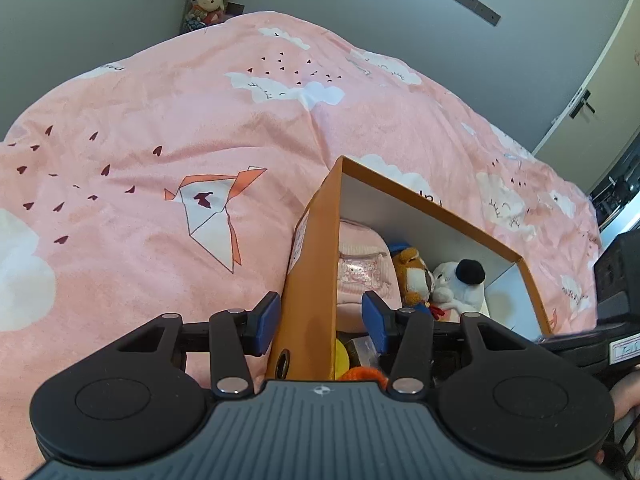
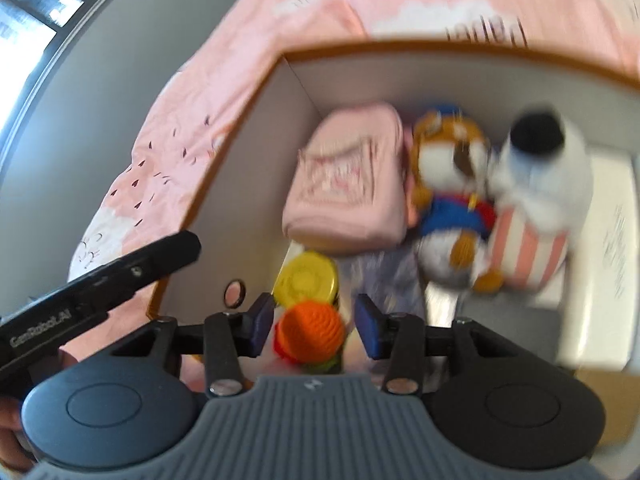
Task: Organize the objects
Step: 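Lower the orange ball into the box and open the right gripper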
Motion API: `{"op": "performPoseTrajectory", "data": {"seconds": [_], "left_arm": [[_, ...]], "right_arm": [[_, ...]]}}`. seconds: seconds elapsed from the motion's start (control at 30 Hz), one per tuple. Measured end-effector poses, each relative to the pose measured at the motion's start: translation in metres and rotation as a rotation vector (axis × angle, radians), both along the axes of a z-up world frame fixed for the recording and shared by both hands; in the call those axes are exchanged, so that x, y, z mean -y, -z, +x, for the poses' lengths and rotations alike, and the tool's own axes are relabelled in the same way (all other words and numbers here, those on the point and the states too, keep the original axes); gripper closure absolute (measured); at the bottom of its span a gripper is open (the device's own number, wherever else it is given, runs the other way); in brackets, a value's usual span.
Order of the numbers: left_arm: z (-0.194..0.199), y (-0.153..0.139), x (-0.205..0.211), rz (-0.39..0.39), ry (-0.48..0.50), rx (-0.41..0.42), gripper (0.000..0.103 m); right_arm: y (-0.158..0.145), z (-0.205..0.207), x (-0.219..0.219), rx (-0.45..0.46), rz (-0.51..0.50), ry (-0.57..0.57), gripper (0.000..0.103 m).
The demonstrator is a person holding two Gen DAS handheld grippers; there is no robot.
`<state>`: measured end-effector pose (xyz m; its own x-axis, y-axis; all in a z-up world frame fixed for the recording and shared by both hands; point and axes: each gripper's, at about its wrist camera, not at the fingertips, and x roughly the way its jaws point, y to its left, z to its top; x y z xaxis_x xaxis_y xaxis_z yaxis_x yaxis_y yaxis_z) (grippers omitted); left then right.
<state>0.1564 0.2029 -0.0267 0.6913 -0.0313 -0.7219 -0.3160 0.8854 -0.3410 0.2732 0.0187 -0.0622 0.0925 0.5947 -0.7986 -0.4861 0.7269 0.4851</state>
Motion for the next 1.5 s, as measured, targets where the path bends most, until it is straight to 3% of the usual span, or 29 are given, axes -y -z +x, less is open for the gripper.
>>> {"op": "performPoseTrajectory", "data": {"seconds": [0.07,0.13,0.33,0.43,0.47,0.6,0.67,0.97,1.03,1.3,1.5], "left_arm": [[0.001,0.001,-0.003,-0.014,-0.008,0.006,0.048],[0.002,0.002,-0.006,-0.016,-0.016,0.013,0.048],[0.006,0.004,-0.009,-0.018,-0.017,0.035,0.048],[0.009,0.005,-0.009,-0.02,-0.014,0.04,0.048],[0.009,0.006,-0.009,-0.02,-0.013,0.04,0.048],[0.01,0.009,-0.01,-0.02,-0.011,0.031,0.048],[0.01,0.011,-0.01,-0.023,-0.011,0.028,0.048],[0.011,0.014,-0.011,-0.032,-0.004,0.022,0.048],[0.011,0.014,-0.011,-0.036,-0.005,0.022,0.048],[0.011,0.012,-0.008,-0.035,0.006,0.034,0.048],[0.009,0.01,-0.004,-0.035,0.01,0.043,0.048]], "right_arm": [[-0.005,0.006,-0.001,0.071,-0.052,-0.013,0.058],[-0.004,0.013,0.002,0.103,-0.11,-0.012,0.067],[0.01,0.026,0.012,0.027,-0.183,-0.021,0.075],[0.018,0.033,0.016,-0.04,-0.153,0.017,0.07],[0.02,0.035,0.015,-0.058,-0.148,0.034,0.06],[0.025,0.036,0.002,-0.075,-0.161,0.046,0.054],[0.029,0.035,-0.008,-0.1,-0.178,0.03,0.043],[0.037,0.036,-0.042,-0.083,-0.302,-0.032,0.037],[0.036,0.033,-0.046,-0.062,-0.332,-0.047,0.042],[0.008,0.02,-0.016,-0.025,-0.246,-0.008,0.044],[0.011,0.027,0.003,-0.09,-0.242,0.073,0.044]]}}
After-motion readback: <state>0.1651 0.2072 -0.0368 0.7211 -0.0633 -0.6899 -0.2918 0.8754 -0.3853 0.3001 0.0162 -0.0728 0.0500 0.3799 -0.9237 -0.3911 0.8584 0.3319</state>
